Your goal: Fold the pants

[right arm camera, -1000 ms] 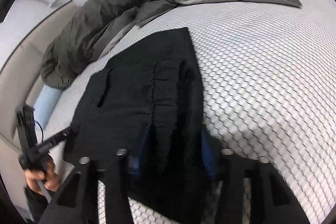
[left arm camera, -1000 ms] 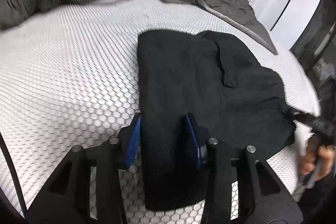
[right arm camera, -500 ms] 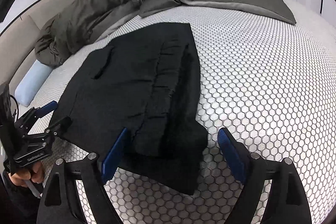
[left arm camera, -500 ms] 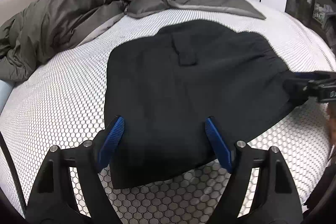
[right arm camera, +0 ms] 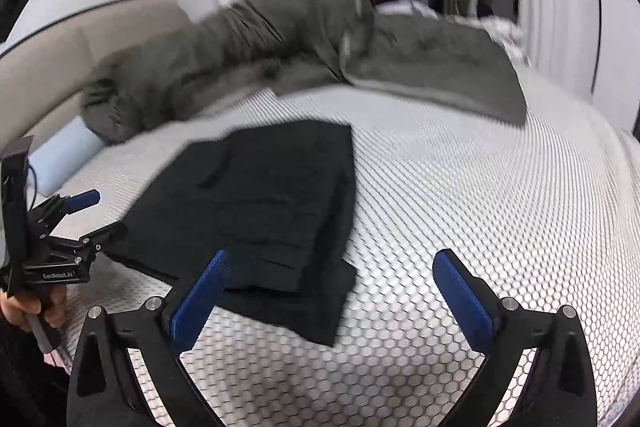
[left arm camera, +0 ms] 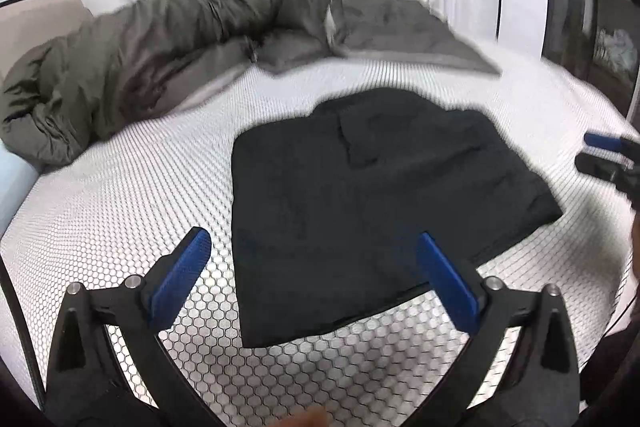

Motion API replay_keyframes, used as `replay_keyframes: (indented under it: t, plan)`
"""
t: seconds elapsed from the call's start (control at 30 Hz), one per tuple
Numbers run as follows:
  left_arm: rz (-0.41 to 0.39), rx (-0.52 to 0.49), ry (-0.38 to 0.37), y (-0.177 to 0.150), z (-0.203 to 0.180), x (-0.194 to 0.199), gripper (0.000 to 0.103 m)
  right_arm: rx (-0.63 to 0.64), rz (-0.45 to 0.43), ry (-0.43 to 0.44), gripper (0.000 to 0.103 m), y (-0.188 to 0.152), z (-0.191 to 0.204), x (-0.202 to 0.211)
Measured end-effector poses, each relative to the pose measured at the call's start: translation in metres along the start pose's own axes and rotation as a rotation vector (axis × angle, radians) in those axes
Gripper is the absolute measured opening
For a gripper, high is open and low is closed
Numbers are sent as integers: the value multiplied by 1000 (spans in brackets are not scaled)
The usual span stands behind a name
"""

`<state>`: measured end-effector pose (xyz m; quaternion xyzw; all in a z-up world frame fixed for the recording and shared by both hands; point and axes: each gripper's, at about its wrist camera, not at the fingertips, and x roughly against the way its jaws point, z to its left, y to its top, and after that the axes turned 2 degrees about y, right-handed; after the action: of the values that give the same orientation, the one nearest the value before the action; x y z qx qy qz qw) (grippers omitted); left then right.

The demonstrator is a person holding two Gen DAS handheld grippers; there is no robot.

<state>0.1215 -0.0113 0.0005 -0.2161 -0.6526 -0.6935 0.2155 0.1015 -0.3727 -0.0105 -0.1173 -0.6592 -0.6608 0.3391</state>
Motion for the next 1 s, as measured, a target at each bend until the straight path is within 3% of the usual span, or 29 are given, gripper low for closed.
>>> replay_keyframes:
  t: [0.1,0.2,0.33,0.43,1.0]
  plan:
    - [-52,7,-2,-5,-3,19,102,-17,-73,26,103,-8,9,15]
    - [-123,-14,70,-13,-10,35,102,-2,-173,41,103,-18,22,34]
    - [-132,30,47,-22,-10,42,102,74,-244,43,103,-26,37,55]
    - [-130,82,10,-25,-7,44,102,87,-253,46,103,-33,42,63]
    - [-124,53,22,-28,0,41,102,81,-263,74,103,-41,44,64]
